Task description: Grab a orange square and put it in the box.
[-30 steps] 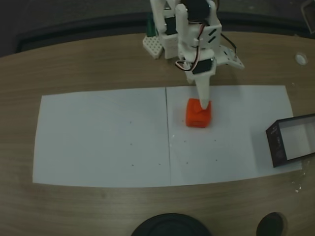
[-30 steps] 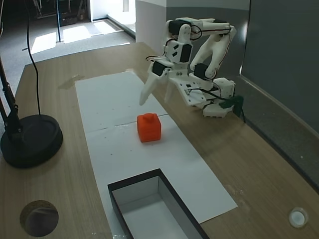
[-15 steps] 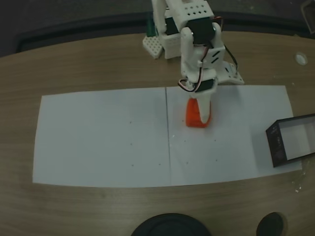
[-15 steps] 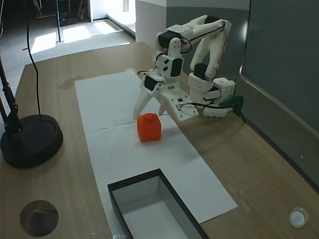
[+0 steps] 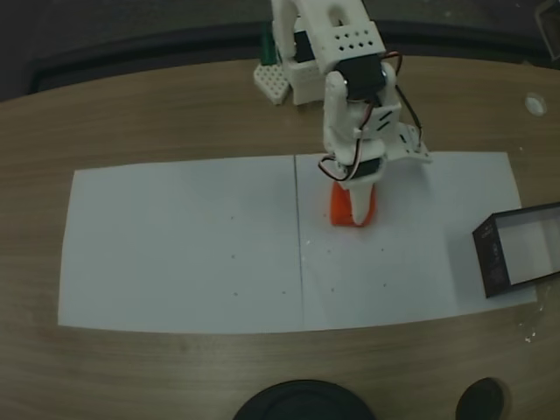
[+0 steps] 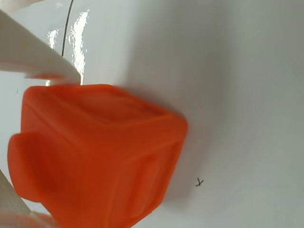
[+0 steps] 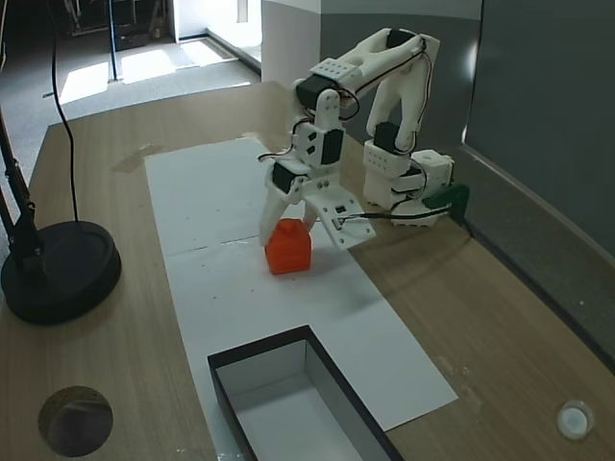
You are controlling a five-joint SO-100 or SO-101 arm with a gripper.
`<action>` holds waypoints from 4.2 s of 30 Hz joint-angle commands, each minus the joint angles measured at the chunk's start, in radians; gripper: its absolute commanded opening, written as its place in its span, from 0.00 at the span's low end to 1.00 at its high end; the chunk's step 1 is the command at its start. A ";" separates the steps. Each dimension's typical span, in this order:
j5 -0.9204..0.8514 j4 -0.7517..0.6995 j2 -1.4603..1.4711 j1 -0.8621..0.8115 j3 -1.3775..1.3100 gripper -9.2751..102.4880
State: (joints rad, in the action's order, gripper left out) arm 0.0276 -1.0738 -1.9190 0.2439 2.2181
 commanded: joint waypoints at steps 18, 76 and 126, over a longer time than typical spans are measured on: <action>-0.075 0.025 0.002 0.156 -0.660 0.17; -0.005 0.370 0.483 0.523 -0.962 0.30; 0.017 -0.577 -1.318 -0.222 -0.502 0.09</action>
State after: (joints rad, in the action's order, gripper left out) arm 0.0414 -1.6874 -3.1707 0.0276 1.6490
